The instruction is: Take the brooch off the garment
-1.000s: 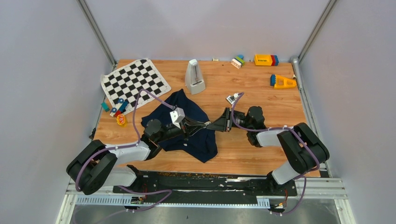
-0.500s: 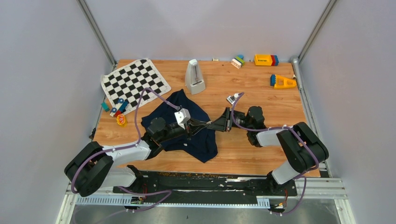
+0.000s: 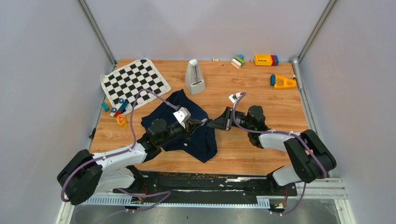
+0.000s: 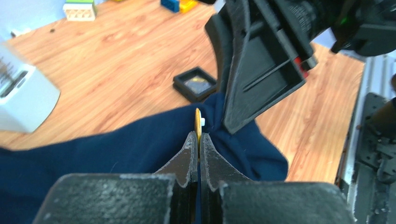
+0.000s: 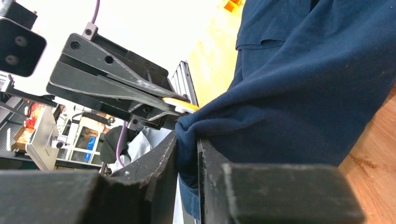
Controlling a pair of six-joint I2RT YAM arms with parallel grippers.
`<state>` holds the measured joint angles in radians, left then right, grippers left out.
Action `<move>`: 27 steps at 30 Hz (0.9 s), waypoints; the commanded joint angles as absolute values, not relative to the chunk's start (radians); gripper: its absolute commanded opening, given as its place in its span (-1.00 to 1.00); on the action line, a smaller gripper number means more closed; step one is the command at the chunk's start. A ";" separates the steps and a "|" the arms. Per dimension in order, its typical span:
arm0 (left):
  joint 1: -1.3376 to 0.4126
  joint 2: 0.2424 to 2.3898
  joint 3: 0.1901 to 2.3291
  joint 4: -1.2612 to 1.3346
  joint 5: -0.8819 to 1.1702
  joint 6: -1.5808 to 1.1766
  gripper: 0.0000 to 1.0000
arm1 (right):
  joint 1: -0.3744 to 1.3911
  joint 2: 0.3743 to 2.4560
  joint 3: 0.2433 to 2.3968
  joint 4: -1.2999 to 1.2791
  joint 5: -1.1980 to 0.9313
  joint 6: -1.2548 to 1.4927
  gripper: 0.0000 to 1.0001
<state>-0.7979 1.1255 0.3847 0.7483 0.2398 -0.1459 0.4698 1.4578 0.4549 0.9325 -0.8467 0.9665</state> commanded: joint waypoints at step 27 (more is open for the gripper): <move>-0.734 0.968 0.378 0.455 -0.111 -0.189 -1.00 | 0.475 1.232 0.520 0.508 -0.471 0.762 -0.12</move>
